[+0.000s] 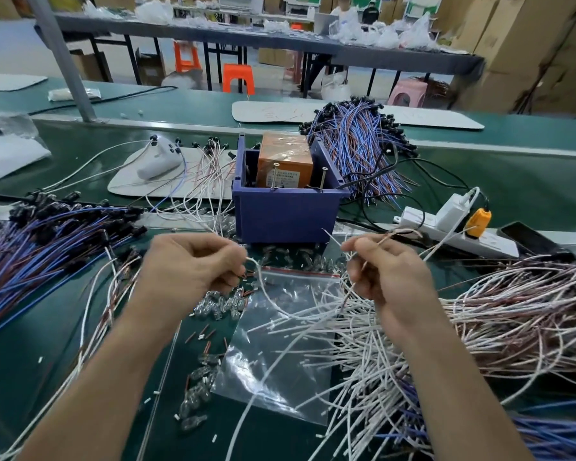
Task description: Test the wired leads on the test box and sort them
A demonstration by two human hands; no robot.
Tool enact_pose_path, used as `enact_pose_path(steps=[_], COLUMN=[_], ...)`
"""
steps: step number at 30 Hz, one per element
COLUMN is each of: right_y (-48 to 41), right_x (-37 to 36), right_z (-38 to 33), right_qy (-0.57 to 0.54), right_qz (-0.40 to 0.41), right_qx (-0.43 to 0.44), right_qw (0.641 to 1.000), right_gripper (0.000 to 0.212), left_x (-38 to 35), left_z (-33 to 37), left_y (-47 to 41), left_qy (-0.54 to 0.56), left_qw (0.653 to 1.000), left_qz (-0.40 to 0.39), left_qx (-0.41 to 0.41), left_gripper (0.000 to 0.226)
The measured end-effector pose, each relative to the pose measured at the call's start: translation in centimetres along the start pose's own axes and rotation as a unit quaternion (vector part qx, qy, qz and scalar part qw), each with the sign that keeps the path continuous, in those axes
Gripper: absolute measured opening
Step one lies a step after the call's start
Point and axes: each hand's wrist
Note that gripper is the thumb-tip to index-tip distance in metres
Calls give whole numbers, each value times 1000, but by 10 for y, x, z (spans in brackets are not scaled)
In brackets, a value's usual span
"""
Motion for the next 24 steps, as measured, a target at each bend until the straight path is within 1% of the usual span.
enact_pose_path(steps=[2, 3, 4, 5, 7, 9, 12, 13, 15, 18, 20, 23, 24], right_y=[8, 11, 14, 17, 19, 20, 18, 18, 21, 24, 25, 27, 27], right_x=[-5, -9, -13, -17, -27, -32, -31, -31, -33, -37, -37, -35, -35], right_z=[0, 2, 4, 7, 12, 14, 14, 14, 13, 12, 11, 8, 8], right_qy=[64, 97, 124, 137, 143, 152, 135, 118, 85, 36, 18, 19, 21], right_qz=[-87, -119, -141, -159, -181, -163, -126, -129, -152, -178, -191, -203, -208], right_qx=[20, 28, 34, 39, 51, 58, 56, 47, 32, 24, 22, 11, 3], right_qw=[994, 988, 982, 977, 972, 973, 981, 983, 984, 983, 981, 979, 978], right_gripper=[18, 14, 16, 20, 18, 13, 21, 22, 21, 22, 24, 29, 28], left_x=[-18, -26, -34, -39, -45, -46, -48, -50, -52, -53, -54, -54, -54], left_z=[-3, -3, -3, -3, -5, -6, -8, -9, -12, -18, -19, -19, -18], left_y=[11, 15, 19, 21, 22, 21, 21, 20, 20, 20, 22, 21, 22], left_qy=[-110, -141, -149, -138, -93, -34, 84, 124, 183, 180, 213, 223, 235], left_qw=[992, 987, 984, 985, 990, 995, 996, 992, 979, 977, 969, 970, 967], left_qz=[-22, -31, -38, -45, -46, -35, -20, -28, -49, -61, -64, -63, -73], left_qx=[-52, -73, -88, -98, -100, -83, -16, 14, 70, 102, 106, 70, 60], left_gripper=[17, 22, 23, 23, 19, 21, 22, 24, 39, 47, 50, 39, 35])
Point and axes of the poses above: each hand's wrist, its own y-axis away from the middle knuckle, its own x-axis out of the back of the hand, z = x × y, and after that the axes turned 7 degrees about -x, right-handed
